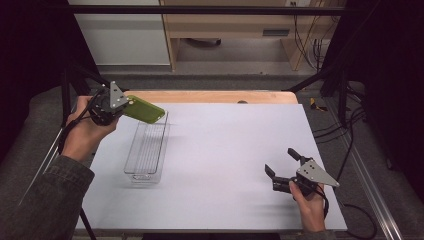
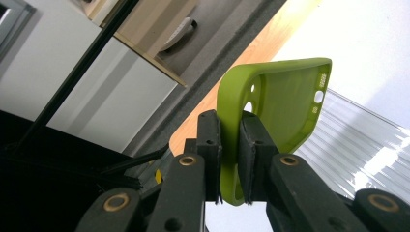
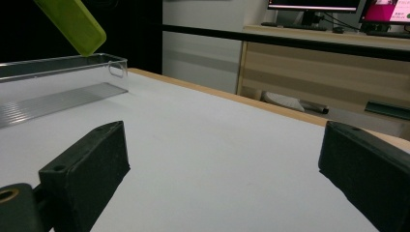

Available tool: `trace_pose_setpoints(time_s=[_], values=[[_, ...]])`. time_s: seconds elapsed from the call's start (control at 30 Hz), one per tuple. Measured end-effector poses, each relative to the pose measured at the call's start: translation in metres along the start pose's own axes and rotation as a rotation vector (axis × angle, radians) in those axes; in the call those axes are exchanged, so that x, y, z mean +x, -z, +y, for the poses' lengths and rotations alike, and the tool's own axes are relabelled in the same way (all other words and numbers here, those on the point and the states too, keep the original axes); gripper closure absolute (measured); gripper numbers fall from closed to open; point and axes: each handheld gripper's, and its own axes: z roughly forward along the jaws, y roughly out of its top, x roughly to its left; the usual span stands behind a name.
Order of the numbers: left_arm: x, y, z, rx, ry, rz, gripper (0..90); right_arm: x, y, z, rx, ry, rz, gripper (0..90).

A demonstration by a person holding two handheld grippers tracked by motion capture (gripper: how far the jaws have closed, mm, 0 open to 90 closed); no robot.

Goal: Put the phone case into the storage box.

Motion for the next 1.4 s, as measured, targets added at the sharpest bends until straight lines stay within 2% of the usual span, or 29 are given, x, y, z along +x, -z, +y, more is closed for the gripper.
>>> trace_pose_setpoints(time_s=[0.33,0.43,0.57,0.63,1.1,1.4], values=[[0.001,-0.015,0.009,0.103,-0.138,0.002,79.9,-0.004,0.002,-0.002,-0.009,-0.022,-0.005,4.0],[0.002,-0.018,0.009,0.104,-0.143,-0.009,79.9,-0.006,0.002,-0.002,-0.01,-0.032,-0.011,4.1],[0.0,-0.023,0.011,0.113,-0.185,-0.025,79.9,-0.006,0.003,-0.002,-0.01,-0.03,-0.01,4.1],[0.0,-0.025,0.013,0.128,-0.207,-0.022,79.9,-0.006,0.002,-0.003,-0.009,-0.031,-0.009,4.1],[-0.004,-0.032,0.011,0.149,-0.268,-0.023,79.9,-0.005,0.002,-0.003,-0.008,-0.015,-0.015,4.0],[-0.011,-0.042,0.017,0.165,-0.354,-0.018,79.9,-0.006,0.002,-0.004,-0.012,-0.023,-0.024,3.9]])
